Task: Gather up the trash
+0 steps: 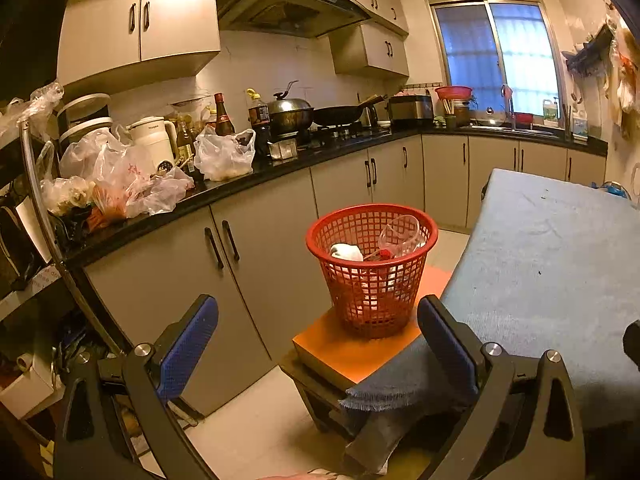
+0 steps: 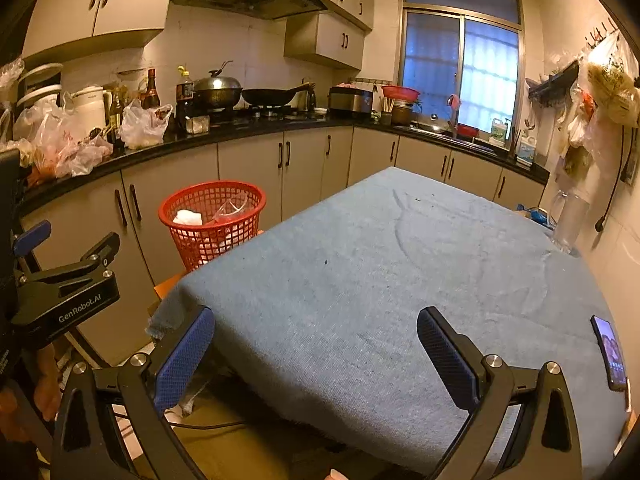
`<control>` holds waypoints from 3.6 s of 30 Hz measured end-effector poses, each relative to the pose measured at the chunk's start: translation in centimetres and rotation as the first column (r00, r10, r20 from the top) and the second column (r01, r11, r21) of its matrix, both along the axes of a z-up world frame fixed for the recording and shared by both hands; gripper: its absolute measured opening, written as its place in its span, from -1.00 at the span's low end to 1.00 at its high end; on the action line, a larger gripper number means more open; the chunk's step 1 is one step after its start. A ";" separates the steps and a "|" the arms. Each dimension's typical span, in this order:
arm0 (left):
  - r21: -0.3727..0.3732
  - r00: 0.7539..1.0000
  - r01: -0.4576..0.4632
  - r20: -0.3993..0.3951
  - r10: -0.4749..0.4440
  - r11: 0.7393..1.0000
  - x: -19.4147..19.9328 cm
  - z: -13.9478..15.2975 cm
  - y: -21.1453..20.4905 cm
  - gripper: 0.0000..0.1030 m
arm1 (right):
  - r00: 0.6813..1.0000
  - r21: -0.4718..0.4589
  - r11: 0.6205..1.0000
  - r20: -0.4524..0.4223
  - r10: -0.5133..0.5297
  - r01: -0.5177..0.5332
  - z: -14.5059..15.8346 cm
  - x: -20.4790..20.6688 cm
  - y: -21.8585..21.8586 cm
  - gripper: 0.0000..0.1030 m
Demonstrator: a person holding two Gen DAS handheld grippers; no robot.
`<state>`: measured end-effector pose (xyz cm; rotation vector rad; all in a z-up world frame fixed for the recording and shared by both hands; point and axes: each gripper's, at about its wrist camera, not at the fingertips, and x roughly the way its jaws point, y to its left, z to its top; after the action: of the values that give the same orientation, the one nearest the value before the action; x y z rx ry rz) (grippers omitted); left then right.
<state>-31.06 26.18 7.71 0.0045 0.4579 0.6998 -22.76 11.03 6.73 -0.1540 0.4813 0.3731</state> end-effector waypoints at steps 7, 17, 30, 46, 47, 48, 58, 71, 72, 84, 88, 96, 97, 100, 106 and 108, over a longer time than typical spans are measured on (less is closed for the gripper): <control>-0.002 1.000 -0.002 -0.010 0.002 1.000 0.3 -0.7 0.0 0.93 | 1.000 0.000 1.000 -0.014 -0.005 0.006 -0.4 0.1 0.0 0.99; -0.009 1.000 0.002 -0.023 -0.002 1.000 0.6 -0.7 0.1 0.93 | 1.000 -0.006 1.000 -0.028 -0.002 0.002 -0.8 0.3 0.2 0.99; -0.005 1.000 0.004 -0.026 -0.004 1.000 0.7 -0.8 0.0 0.93 | 0.999 -0.009 1.000 -0.032 0.000 0.000 -0.9 0.4 0.3 0.99; -0.001 0.999 0.012 -0.035 -0.012 1.000 0.8 -1.0 0.3 0.93 | 0.999 -0.009 1.000 -0.039 0.004 -0.004 -1.4 0.6 0.1 0.99; -0.001 0.999 0.013 -0.034 -0.013 1.000 0.7 -1.1 0.3 0.93 | 0.999 -0.010 1.000 -0.039 0.005 -0.005 -1.4 0.6 0.1 0.99; -0.001 0.999 0.013 -0.034 -0.013 1.000 0.8 -1.1 0.3 0.93 | 0.999 -0.011 1.000 -0.040 0.005 -0.006 -1.4 0.7 0.1 0.99; 0.003 0.999 0.017 -0.042 -0.017 1.000 0.9 -1.2 0.6 0.93 | 0.999 -0.011 1.000 -0.051 0.007 -0.007 -1.8 0.7 0.1 0.99; 0.002 0.999 0.020 -0.045 -0.020 1.000 0.9 -1.1 0.7 0.93 | 0.998 -0.013 1.000 -0.056 0.006 -0.007 -1.8 0.7 0.1 0.99; 0.003 0.999 0.021 -0.046 -0.021 1.000 0.9 -1.1 0.7 0.93 | 0.998 -0.012 1.000 -0.056 0.006 -0.007 -1.8 0.7 0.1 0.99; 0.003 0.999 0.021 -0.046 -0.021 1.000 0.9 -1.1 0.8 0.93 | 0.998 -0.012 1.000 -0.056 0.007 -0.007 -1.7 0.7 0.1 0.99; 0.004 0.999 0.020 -0.046 -0.020 1.000 0.9 -1.1 0.8 0.93 | 0.998 -0.013 1.000 -0.056 0.007 -0.008 -1.7 0.7 0.1 0.99; 0.005 0.999 0.023 -0.048 -0.023 1.000 0.9 -1.1 0.8 0.93 | 0.998 -0.013 1.000 -0.056 0.007 -0.007 -1.7 0.7 0.1 0.99; 0.006 0.999 0.023 -0.049 -0.023 1.000 0.9 -1.1 0.8 0.93 | 0.998 -0.013 1.000 -0.056 0.007 -0.007 -1.7 0.7 0.1 0.99; 0.010 0.998 0.030 -0.058 -0.030 0.999 1.2 -1.0 0.9 0.93 | 0.998 -0.009 1.000 -0.057 0.004 -0.005 -1.7 0.9 -0.1 0.99; 0.005 0.990 0.108 -0.088 -0.107 0.994 3.6 -0.2 0.6 0.93 | 0.993 0.032 0.997 -0.095 -0.069 0.072 -2.1 2.9 -3.0 0.99; 0.014 0.984 0.154 -0.093 -0.152 0.988 5.2 0.3 -0.4 0.93 | 0.986 0.063 0.990 -0.121 -0.117 0.125 -2.0 4.3 -5.4 0.99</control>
<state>-25.89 25.79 8.01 0.0915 0.5327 0.5545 -18.49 5.60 4.69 -0.0341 0.5898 0.2800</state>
